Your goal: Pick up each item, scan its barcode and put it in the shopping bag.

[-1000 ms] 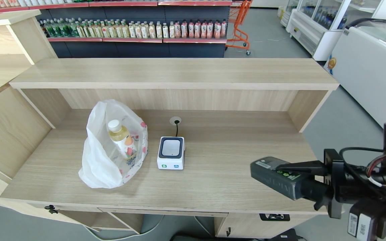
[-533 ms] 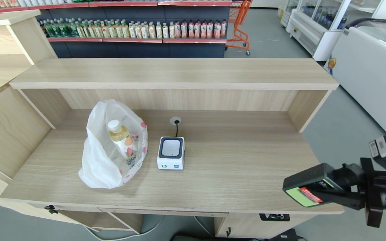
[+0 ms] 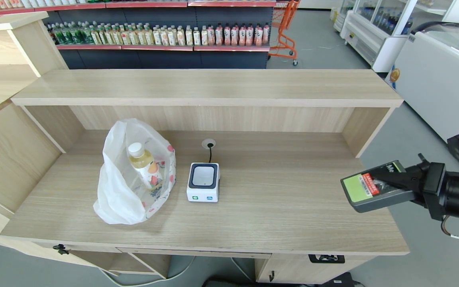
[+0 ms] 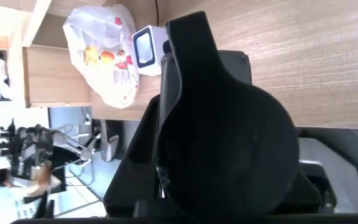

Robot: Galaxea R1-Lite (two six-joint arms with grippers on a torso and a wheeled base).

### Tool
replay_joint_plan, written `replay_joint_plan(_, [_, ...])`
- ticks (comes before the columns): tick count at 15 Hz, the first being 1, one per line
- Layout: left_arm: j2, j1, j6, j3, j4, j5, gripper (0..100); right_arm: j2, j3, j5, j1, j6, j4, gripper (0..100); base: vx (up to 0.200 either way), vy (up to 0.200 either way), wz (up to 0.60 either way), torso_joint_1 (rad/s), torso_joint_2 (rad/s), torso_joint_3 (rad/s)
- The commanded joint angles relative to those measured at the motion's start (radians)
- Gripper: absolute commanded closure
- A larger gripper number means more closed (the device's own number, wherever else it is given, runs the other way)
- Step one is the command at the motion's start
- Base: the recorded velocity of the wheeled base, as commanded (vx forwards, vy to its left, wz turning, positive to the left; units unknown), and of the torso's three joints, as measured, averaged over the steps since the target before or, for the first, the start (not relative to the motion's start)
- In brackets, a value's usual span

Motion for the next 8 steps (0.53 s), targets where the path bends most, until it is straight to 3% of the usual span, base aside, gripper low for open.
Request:
replay_joint_plan(1, [0.0, -0.001, 0.0, 0.0, 0.0, 0.0, 0, -0.007, 0.012, -0.003, 0.016, 0.031, -0.004, 100, 0.0, 0.0, 0.0, 0.0, 0.0, 0.0])
replay_joint_plan(8, [0.0, -0.001, 0.0, 0.0, 0.0, 0.0, 0, -0.082, 0.06, -0.003, 0.016, 0.031, 0.027, 100, 0.0, 0.0, 0.0, 0.0, 0.0, 0.0])
